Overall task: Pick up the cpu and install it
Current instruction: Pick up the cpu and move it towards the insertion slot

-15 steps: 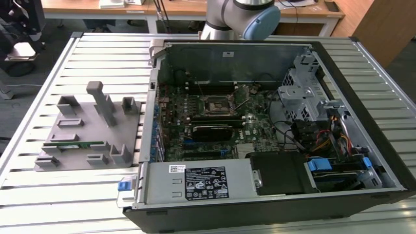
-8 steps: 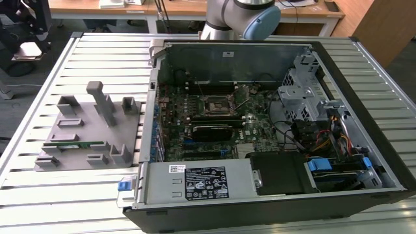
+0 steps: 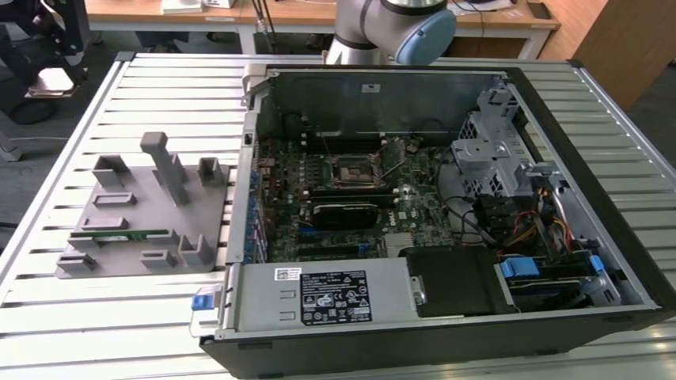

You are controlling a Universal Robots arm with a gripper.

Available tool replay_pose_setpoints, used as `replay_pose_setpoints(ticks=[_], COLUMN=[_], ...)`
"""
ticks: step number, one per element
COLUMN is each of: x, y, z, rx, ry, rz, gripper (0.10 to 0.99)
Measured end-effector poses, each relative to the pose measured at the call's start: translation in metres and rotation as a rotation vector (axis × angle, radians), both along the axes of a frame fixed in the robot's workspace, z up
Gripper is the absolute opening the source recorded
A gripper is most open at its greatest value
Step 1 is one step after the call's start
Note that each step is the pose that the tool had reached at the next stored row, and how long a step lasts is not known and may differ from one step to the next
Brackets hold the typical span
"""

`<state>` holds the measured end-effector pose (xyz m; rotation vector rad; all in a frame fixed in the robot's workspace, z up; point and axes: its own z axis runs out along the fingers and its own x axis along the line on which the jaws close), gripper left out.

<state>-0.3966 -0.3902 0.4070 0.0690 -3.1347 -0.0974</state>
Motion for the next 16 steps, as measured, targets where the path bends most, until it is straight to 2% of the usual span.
replay_pose_setpoints(ticks=[16], x=[0.0089], y=[0.0044], z=[0.0000], rx=[0.000], ry=[0.0000], rz=[0.000], gripper=[0.529])
